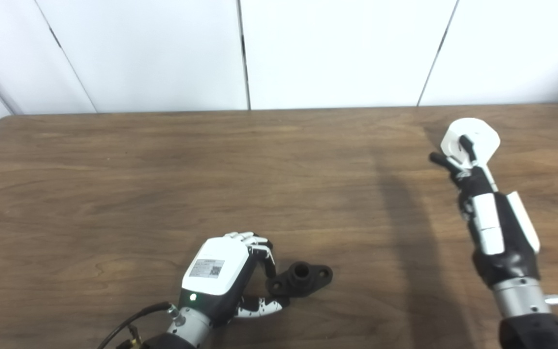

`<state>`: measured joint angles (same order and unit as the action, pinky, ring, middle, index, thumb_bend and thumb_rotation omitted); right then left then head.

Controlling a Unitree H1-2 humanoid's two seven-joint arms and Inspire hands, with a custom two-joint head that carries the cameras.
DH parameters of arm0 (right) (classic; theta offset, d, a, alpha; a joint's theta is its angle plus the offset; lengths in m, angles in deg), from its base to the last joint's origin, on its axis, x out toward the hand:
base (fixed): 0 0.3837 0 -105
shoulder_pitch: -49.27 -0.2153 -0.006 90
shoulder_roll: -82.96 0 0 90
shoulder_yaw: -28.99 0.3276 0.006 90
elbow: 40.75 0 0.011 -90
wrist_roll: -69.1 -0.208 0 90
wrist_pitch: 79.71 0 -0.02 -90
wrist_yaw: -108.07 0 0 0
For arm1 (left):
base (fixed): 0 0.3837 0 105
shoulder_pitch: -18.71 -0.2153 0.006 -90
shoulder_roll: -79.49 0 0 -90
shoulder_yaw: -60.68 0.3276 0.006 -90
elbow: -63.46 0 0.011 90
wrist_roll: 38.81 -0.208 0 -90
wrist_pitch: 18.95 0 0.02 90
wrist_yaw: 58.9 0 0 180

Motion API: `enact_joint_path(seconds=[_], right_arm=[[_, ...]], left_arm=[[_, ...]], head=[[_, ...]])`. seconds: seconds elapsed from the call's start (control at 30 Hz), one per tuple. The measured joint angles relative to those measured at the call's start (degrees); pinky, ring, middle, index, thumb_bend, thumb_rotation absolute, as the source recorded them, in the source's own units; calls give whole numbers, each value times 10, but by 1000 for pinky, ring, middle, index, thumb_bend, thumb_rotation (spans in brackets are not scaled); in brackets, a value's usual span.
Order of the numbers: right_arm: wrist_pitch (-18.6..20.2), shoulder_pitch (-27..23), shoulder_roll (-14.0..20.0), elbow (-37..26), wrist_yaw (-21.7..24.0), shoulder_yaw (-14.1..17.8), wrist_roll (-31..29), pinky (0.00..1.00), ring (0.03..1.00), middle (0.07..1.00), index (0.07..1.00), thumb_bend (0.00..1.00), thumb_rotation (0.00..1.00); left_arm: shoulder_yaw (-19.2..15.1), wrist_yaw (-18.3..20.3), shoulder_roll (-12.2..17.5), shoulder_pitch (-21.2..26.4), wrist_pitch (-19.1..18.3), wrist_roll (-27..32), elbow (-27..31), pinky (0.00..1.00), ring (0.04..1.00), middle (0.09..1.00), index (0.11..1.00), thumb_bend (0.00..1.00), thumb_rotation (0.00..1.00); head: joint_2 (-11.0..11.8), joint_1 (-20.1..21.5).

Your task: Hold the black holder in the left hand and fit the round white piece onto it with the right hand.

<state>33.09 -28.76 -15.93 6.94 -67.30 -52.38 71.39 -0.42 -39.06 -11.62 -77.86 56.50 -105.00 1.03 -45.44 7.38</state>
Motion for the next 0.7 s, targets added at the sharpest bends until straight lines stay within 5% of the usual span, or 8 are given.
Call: enact_joint_path(seconds=[0.33, 0.5, 0.7], right_arm=[[23, 23, 76, -11, 0, 65, 0, 1000, 994, 889, 1000, 625, 983], [21, 4, 96, -3, -6, 70, 43, 994, 950, 899, 991, 581, 865], [24, -34, 126, 19, -16, 83, 109, 1000, 948, 893, 981, 549, 851]], left_arm=[[-25, 11, -5, -5, 1, -2, -3, 825, 833, 777, 488, 519, 50], [-30, 10, -5, -5, 14, 4, -6, 827, 833, 772, 488, 519, 50], [-33, 10, -7, -5, 19, 8, -6, 829, 838, 773, 488, 519, 49]], head=[[18, 30], [30, 48], [34, 48]])
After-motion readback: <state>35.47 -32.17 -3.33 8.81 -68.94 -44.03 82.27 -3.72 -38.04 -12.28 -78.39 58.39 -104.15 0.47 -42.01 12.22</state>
